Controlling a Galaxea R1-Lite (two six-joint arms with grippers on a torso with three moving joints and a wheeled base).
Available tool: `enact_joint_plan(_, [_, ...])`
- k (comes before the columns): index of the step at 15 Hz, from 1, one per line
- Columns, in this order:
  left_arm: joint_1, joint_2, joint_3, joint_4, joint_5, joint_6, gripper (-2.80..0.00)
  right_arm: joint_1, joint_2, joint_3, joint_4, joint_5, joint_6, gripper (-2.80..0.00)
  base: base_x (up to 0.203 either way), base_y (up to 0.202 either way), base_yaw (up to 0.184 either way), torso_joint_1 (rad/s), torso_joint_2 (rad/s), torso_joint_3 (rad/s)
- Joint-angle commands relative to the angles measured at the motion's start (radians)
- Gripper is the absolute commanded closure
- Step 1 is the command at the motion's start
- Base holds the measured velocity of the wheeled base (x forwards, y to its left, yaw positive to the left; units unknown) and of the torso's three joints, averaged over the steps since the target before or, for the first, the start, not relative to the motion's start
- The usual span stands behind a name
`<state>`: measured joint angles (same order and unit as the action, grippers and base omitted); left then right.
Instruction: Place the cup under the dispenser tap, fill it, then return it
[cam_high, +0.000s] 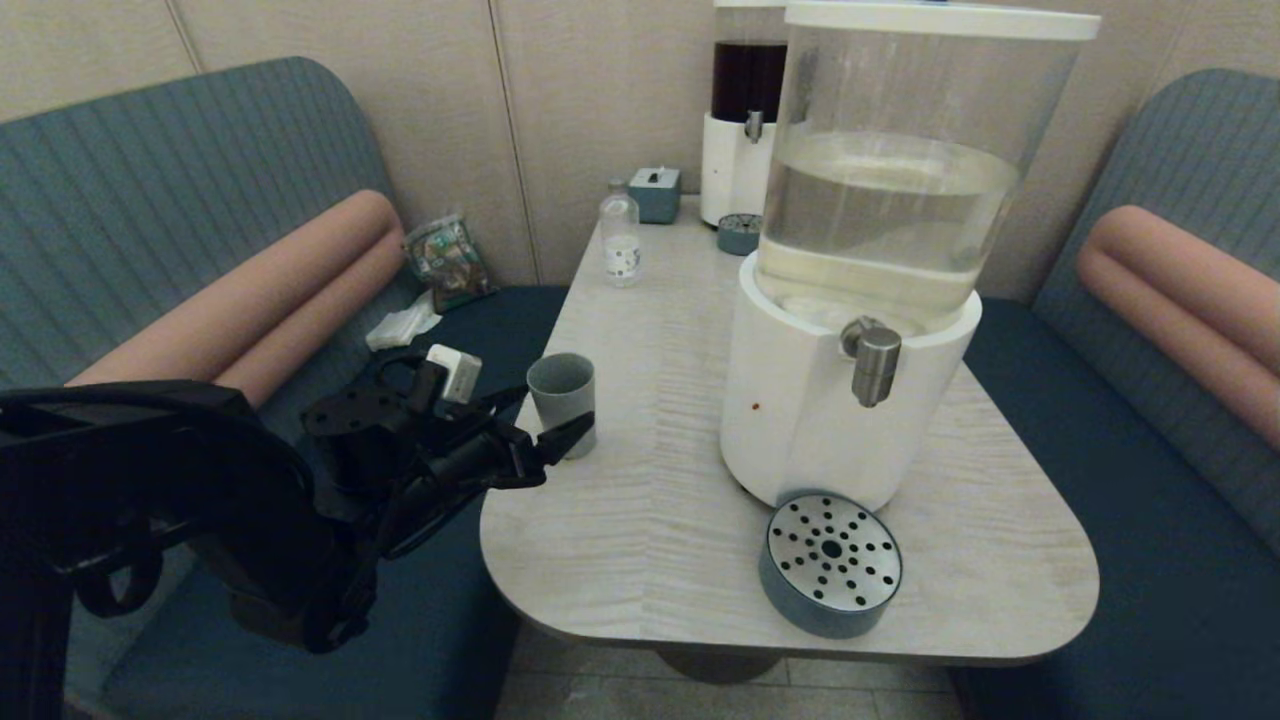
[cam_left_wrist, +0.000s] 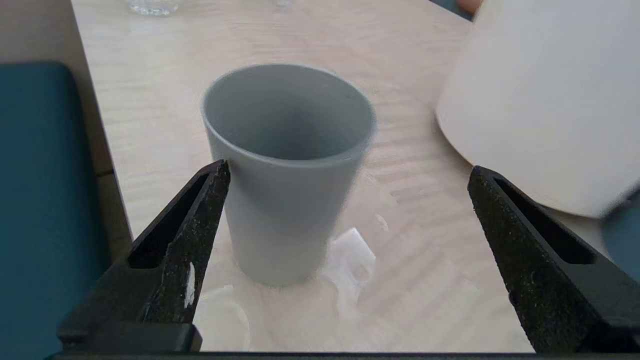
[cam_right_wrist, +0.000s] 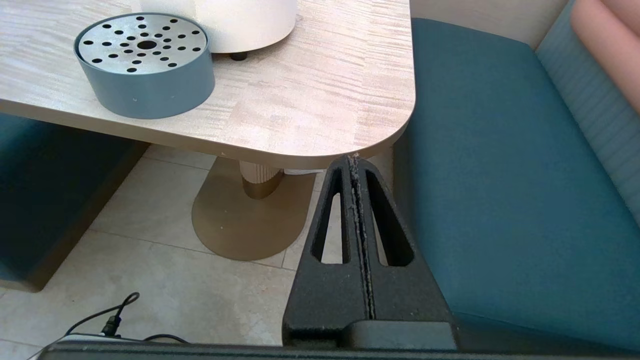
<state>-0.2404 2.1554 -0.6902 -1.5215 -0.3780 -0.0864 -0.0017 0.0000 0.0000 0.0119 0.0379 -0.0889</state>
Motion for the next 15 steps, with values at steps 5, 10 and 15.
enact_joint_plan(5, [0.002,-0.204,0.195,-0.009,0.003,0.005,-2.80,0.000,0.002,0.000,0.000,0.000,-0.002,0.00,0.000,0.000,0.000,0.000,0.00,0.000])
enact_joint_plan(10, [0.003,-0.496,0.377,-0.009,0.004,0.007,-2.80,0.000,0.002,0.000,0.000,0.000,-0.002,0.00,0.000,0.000,0.000,0.000,0.00,0.000])
enact_joint_plan(15, [0.008,-0.871,0.462,-0.005,0.112,-0.014,0.00,0.000,0.002,0.000,0.000,0.000,-0.002,0.00,0.000,0.000,0.000,0.000,0.00,0.000])
